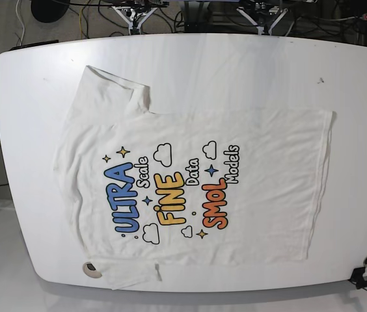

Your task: Fold the T-shirt properly

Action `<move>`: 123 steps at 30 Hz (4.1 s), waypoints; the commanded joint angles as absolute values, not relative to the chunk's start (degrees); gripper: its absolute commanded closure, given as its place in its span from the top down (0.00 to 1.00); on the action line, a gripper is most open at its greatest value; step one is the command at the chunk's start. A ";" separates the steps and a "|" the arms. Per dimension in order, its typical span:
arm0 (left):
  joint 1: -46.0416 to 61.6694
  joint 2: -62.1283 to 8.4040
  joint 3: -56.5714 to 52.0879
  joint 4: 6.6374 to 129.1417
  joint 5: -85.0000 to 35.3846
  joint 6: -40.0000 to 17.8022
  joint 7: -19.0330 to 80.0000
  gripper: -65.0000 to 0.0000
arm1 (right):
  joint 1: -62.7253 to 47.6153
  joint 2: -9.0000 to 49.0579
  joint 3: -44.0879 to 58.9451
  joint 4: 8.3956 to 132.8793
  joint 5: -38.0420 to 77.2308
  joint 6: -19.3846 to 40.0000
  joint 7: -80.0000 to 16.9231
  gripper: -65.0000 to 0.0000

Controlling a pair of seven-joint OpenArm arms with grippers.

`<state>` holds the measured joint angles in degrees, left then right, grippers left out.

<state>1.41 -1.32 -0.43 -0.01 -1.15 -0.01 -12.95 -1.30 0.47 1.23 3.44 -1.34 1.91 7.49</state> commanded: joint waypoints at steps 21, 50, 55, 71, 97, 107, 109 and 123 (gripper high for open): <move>1.42 -1.63 -0.70 0.00 -1.50 -0.32 -15.08 0.00 | -1.78 0.62 1.23 3.39 -1.70 2.19 7.76 0.00; 2.69 -2.02 -0.58 0.95 -1.65 0.68 -14.88 0.00 | -5.31 1.13 1.56 6.86 -1.66 2.39 7.82 0.00; 4.52 -2.66 -0.20 2.36 -1.91 1.49 -15.34 0.00 | -6.98 1.79 1.28 7.79 -1.83 2.29 8.72 0.00; 4.60 -2.95 -0.52 1.62 -1.56 1.93 -15.97 0.00 | -6.92 1.77 1.60 7.73 -2.05 3.18 8.94 0.00; 5.06 -3.21 -0.81 1.52 -1.68 1.76 -15.32 0.00 | -7.79 1.49 1.72 9.14 -1.98 3.37 8.82 0.00; 10.46 -4.22 -0.96 6.33 -1.38 2.26 -17.17 0.00 | -11.09 1.74 1.82 11.40 -1.94 3.18 9.37 0.00; 12.35 -4.81 -1.06 7.87 -1.77 2.22 -17.16 0.00 | -12.48 1.99 1.58 12.88 -1.96 3.15 9.52 0.00; 20.13 -6.59 -1.30 15.98 -2.06 2.16 -18.44 0.00 | -19.46 2.69 1.60 21.84 -1.79 3.88 9.66 0.00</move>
<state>19.09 -6.11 -1.10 15.05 -2.02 1.74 -17.85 -18.44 2.55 1.48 21.06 -1.32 3.62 9.02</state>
